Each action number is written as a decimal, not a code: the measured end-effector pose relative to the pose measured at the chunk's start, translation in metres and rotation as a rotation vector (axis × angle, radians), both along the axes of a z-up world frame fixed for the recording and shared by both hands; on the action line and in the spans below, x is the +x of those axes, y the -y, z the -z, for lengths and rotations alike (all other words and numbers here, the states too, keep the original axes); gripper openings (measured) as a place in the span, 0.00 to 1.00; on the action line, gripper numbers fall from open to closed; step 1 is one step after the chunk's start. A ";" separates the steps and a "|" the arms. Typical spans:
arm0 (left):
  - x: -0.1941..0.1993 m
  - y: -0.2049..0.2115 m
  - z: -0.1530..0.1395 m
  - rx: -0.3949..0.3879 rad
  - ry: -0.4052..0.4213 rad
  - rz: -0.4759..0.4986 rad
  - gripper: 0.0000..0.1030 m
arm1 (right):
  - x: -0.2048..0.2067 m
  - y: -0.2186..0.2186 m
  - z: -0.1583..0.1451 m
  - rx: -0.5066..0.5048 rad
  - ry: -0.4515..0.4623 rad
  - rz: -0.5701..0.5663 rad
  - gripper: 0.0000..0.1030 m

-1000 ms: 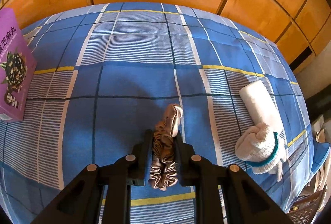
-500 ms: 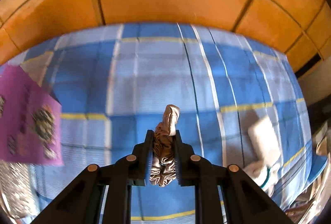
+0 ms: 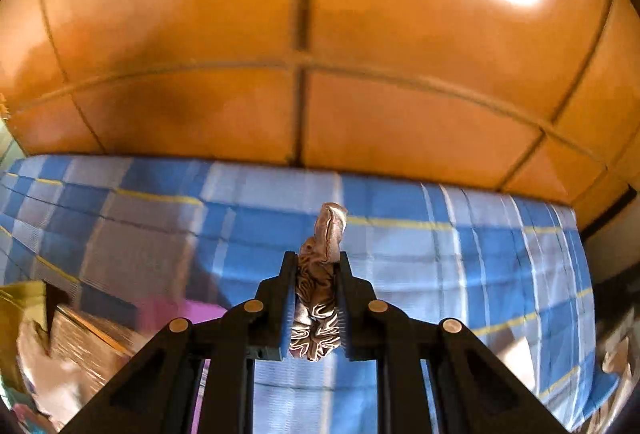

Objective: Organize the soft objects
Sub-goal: 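Lift the brown scrunchie with the right tool and carry it over the gold tray, then lower the scrunchie into the tray and open the right tool, then move the right tool to the white pad while the left tool reaches the white knit sock, then grasp the white knit sock with the left tool while the right tool grasps the white pad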

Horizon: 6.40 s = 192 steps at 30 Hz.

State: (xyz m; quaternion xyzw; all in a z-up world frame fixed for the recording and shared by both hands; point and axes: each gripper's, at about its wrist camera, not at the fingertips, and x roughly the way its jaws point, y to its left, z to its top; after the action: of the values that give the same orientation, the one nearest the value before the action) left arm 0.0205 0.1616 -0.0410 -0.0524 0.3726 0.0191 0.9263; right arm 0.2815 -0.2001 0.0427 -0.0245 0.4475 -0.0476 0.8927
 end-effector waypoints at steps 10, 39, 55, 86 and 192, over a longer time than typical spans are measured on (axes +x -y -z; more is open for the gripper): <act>0.001 -0.007 0.000 -0.006 -0.001 -0.030 0.90 | -0.016 -0.138 -0.013 0.088 0.080 -0.354 0.16; -0.001 -0.061 -0.016 0.027 0.042 -0.227 0.90 | -0.171 -0.307 0.113 0.124 -0.169 -0.797 0.16; 0.001 -0.075 -0.011 0.010 0.025 -0.278 0.91 | -0.159 -0.325 0.129 0.206 -0.192 -0.751 0.32; -0.005 -0.044 -0.022 0.023 0.067 -0.189 0.91 | -0.229 -0.216 0.054 0.168 0.169 -0.646 0.41; 0.090 0.380 0.070 -0.063 -0.278 0.797 0.52 | -0.185 0.318 0.149 0.634 -0.062 0.639 0.71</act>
State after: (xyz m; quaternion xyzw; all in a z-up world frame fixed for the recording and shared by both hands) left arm 0.1110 -0.2184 -0.1107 0.0704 0.4853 -0.3453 0.8002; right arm 0.0964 -0.5185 -0.1064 0.3882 0.4513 -0.1807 0.7829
